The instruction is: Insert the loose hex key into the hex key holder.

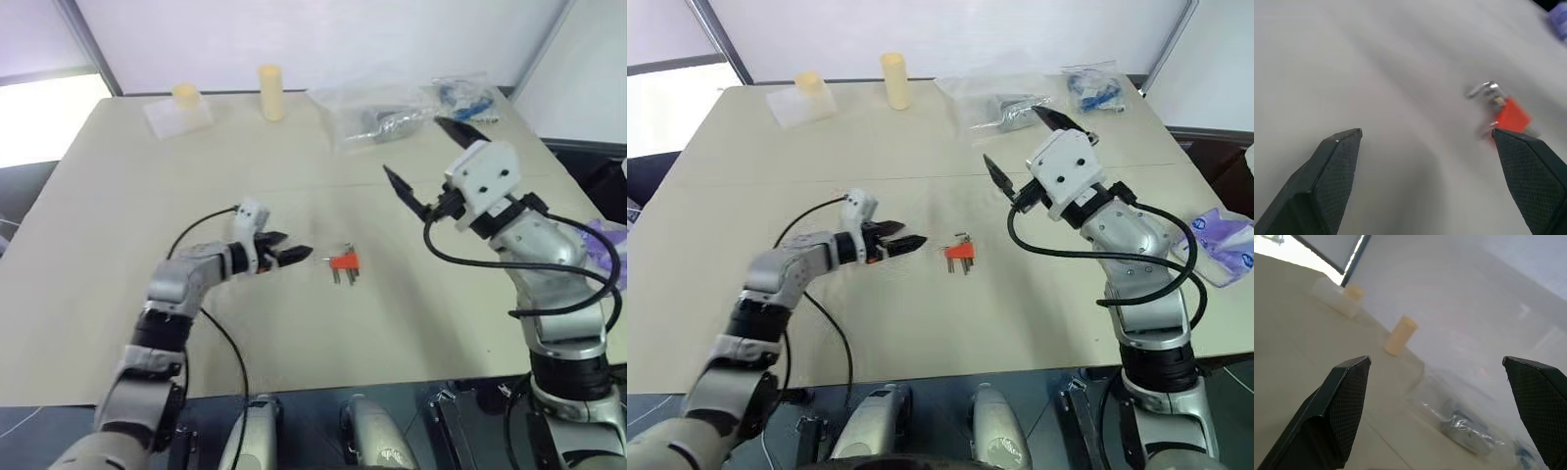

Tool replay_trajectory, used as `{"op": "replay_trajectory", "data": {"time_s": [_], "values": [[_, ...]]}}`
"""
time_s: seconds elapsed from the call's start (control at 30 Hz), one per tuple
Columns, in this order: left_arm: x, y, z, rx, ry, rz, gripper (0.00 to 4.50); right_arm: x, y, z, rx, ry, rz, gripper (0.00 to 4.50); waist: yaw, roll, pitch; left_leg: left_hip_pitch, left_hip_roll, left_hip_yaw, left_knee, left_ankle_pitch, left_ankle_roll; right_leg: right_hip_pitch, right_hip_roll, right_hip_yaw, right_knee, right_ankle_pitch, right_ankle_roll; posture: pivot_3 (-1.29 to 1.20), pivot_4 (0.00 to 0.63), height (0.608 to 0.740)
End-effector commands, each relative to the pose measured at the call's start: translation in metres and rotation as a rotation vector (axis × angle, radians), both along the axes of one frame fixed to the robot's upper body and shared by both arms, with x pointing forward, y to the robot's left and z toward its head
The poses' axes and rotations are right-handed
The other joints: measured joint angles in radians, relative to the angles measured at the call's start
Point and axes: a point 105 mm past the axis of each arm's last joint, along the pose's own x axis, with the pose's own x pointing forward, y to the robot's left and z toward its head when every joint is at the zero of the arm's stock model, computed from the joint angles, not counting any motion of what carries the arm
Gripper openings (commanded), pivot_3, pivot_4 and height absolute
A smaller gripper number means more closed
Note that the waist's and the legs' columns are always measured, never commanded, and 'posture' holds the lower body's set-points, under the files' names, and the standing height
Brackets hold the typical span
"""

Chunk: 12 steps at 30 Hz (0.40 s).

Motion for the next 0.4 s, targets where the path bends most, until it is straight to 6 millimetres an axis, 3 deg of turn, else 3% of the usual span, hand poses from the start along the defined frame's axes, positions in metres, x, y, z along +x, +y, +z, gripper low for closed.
{"op": "replay_trajectory", "data": {"time_s": [0.03, 0.23, 0.4], "values": [[-0.002, -0.001, 0.058, -0.052, -0.222, -0.041, 4.46, -0.009, 0.004, -0.011, -0.068, 0.11, 0.104, 4.5, 0.01, 0.0, 0.0, -0.001, -0.001, -0.001, 0.001, 0.0, 0.0, 0.001, -0.001, -0.001, -0.001, 0.0, 0.0, 0.0, 0.15, 0.74], [-0.029, 0.015, 0.098, 0.048, -0.365, -0.146, 4.46, -0.026, -0.018, -0.047, -0.29, 0.394, 0.209, 4.5, 0.016, 0.0, 0.0, -0.001, -0.001, 0.0, 0.002, -0.001, 0.001, 0.003, -0.003, -0.001, -0.005, 0.0, 0.0, 0.0, 0.15, 0.74], [-0.058, 0.024, 0.107, 0.086, -0.356, -0.233, 4.46, -0.036, -0.041, -0.057, -0.431, 0.517, 0.219, 4.5, 0.003, 0.0, 0.0, -0.001, 0.0, 0.0, 0.0, -0.001, 0.002, 0.002, -0.002, -0.002, -0.005, 0.0, 0.0, 0.0, 0.15, 0.74]]}}
